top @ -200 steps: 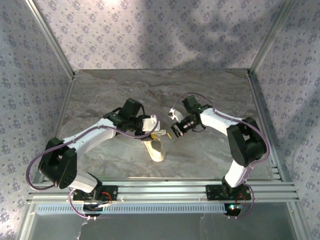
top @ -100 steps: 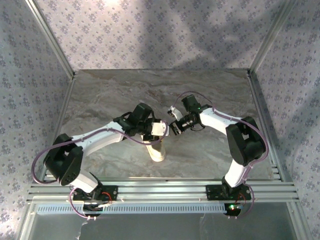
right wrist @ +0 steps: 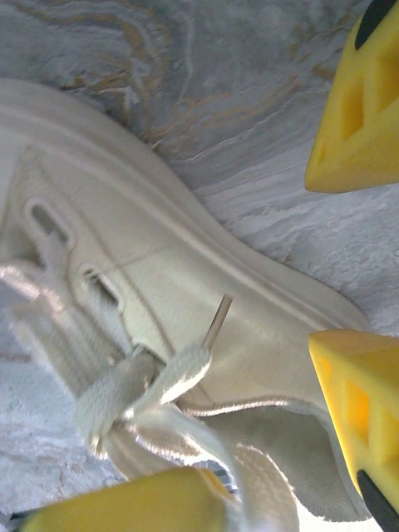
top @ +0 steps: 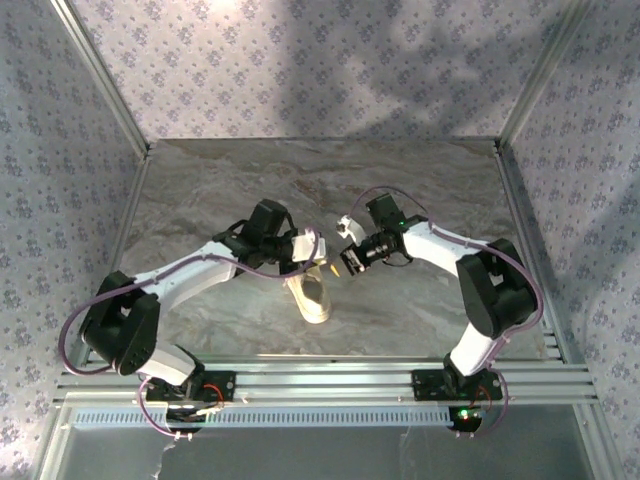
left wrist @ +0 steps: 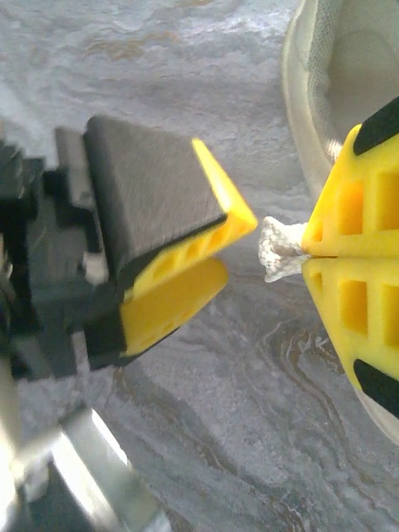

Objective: Tie the shoes

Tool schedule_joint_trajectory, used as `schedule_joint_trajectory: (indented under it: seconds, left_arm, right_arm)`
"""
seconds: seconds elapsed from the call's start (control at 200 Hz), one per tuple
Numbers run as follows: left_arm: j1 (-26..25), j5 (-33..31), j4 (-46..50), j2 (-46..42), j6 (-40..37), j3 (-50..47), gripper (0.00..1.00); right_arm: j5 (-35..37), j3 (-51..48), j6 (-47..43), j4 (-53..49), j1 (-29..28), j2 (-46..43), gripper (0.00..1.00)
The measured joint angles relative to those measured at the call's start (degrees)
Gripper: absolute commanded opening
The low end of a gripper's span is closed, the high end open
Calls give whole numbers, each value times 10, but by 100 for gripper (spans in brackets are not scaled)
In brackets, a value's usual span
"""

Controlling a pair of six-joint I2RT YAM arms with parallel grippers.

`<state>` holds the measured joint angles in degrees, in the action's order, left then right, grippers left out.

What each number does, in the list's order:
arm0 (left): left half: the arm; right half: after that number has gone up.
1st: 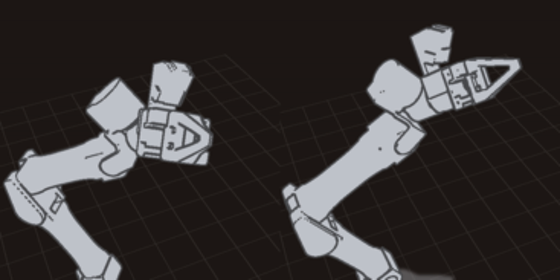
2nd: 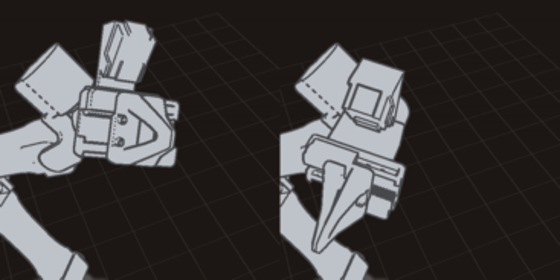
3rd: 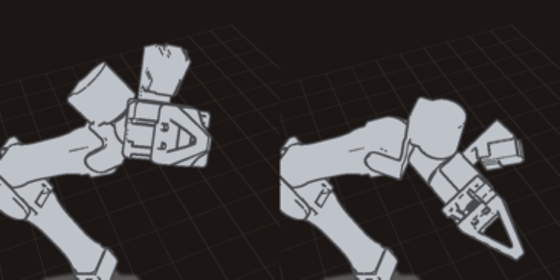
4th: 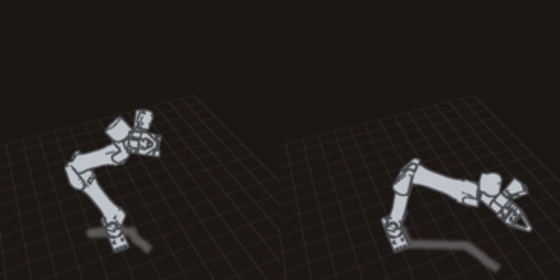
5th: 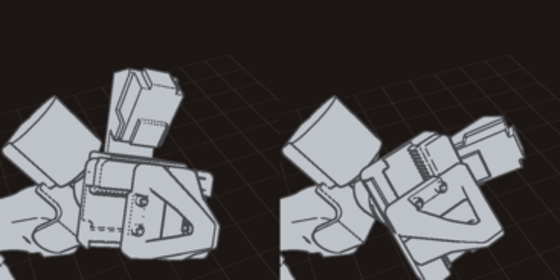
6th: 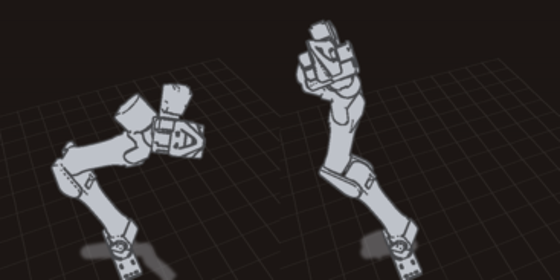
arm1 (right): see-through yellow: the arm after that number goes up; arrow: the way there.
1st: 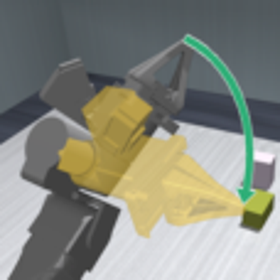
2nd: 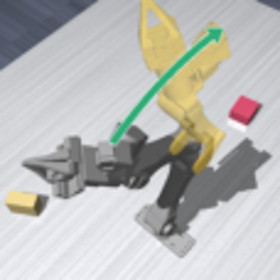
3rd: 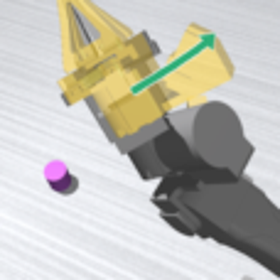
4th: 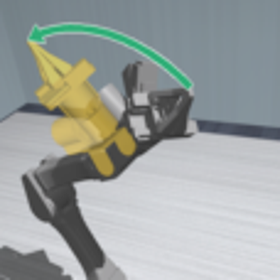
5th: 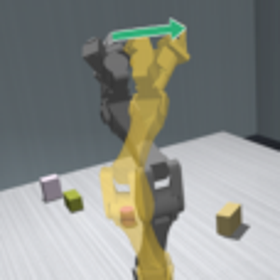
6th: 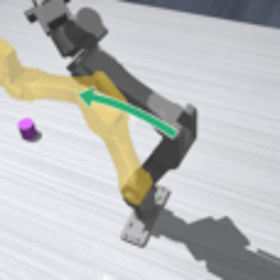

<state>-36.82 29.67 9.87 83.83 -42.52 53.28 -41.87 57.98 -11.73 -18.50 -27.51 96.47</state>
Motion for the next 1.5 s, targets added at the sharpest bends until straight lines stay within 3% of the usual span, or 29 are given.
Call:
schedule_joint_trajectory:
  seconds: [0.335, 0.83, 0.909, 0.999, 1.034, 1.499]
  left_arm:
    - [36, 95, -24, -3, 38, -8, 0]
    - [49, 125, -24, -3, 44, -9, 0]
    - [50, 126, -24, -3, 45, -9, 0]
    - [50, 126, -24, -3, 45, -9, 0]
    - [50, 126, -24, -3, 45, -9, 0]
    - [53, 124, -19, -3, 45, -14, 0]
  right_arm:
    - [-10, -26, -30, 97, -22, -5, 54]
    - [-46, -12, -63, 138, -36, 25, 56]
    - [-56, 0, -64, 133, -39, 40, 49]
    - [-61, 14, -68, 127, -40, 53, 24]
    - [-61, 17, -65, 124, -40, 56, 20]
    - [-74, 19, -51, 35, -5, 3, 15]
